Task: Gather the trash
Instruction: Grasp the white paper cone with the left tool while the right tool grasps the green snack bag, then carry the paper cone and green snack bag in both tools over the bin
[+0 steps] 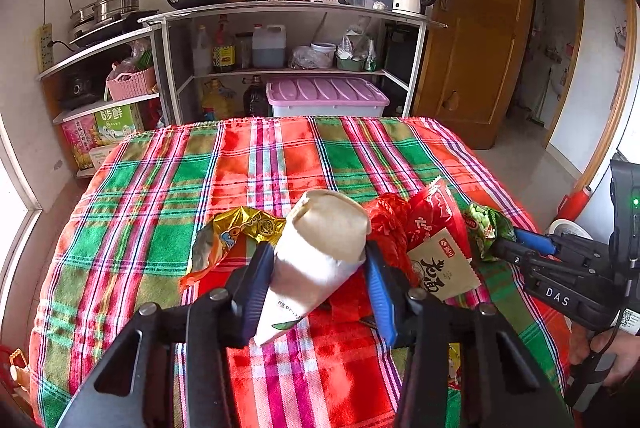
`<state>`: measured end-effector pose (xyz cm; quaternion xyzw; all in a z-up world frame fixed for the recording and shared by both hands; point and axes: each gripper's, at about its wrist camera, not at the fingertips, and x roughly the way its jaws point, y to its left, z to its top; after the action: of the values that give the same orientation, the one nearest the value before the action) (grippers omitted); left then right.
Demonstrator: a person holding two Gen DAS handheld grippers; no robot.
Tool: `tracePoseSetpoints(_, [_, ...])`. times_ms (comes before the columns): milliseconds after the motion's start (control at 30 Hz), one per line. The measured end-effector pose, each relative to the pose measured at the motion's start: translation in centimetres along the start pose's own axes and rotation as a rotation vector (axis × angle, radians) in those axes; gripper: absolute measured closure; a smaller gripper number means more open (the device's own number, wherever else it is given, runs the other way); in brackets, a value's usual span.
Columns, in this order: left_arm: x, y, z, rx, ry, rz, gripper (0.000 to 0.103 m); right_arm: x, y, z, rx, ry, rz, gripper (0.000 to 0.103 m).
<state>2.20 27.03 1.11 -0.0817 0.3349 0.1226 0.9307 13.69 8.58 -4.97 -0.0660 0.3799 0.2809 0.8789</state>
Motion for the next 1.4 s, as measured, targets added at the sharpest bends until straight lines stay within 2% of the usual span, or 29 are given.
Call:
tracePoseSetpoints(500, [-2.7, -2.4, -0.4, 0.045, -0.044, -0.017, 0.056, -3.5, 0.0, -1.6, 0.007, -0.052, 0.019, 0.071])
tracePoseSetpoints(1000, [-6.5, -5.4, -0.7, 0.076, -0.109, -0.037, 0.056, -8.9, -1.7, -3.2, 0.044, -0.143, 0.016, 0.071])
tracePoseSetpoints(1400, [-6.5, -10.0, -1.5, 0.14, -0.1, -0.141, 0.057, -11.6, -3.9, -4.9, 0.087, -0.174, -0.018, 0.071])
